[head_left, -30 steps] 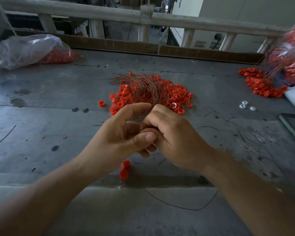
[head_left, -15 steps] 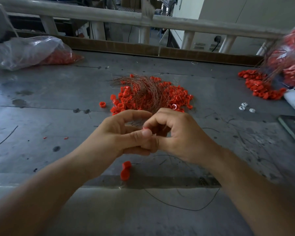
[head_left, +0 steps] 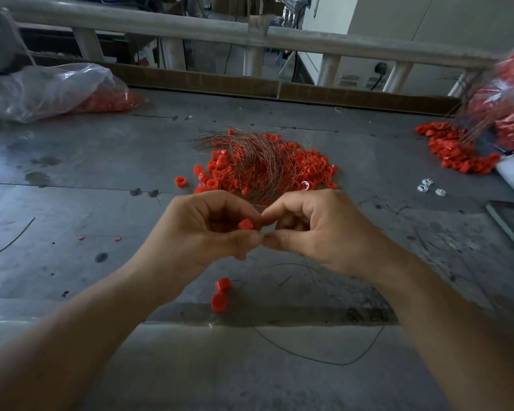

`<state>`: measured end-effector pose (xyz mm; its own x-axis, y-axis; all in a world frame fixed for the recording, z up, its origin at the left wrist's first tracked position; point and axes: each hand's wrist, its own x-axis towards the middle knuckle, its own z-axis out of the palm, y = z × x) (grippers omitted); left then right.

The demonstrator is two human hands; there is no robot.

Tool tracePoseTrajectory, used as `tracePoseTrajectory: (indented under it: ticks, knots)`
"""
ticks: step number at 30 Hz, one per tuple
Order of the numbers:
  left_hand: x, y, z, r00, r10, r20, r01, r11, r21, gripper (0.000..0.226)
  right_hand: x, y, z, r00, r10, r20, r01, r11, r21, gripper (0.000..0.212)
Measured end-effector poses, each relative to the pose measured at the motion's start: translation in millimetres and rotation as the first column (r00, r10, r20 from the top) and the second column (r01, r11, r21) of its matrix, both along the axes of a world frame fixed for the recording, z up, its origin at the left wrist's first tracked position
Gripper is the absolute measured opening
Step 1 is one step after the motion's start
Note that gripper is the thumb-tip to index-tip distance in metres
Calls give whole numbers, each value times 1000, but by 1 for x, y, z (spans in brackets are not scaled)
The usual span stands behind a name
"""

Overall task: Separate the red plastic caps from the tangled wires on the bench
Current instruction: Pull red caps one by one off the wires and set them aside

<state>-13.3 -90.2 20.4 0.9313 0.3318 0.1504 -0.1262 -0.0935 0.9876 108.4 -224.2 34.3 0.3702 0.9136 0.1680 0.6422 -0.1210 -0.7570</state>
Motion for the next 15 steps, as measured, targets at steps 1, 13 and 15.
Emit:
tracePoseTrajectory:
  ticks: [1,13,15]
  knots:
    - [1,0,1,999,34,-5,-34,999,-2,17,2,-1,1,1000,-6,11,6,1000,-15,18]
    - [-2,16,8,987,135,-88,-146,980,-136,21,19,-16,19,996,10,94,2,992,-127,17]
    - [-3,18,5,978,132,-162,-130,991,24,31,21,-18,20,996,35,82,-18,979,-204,17]
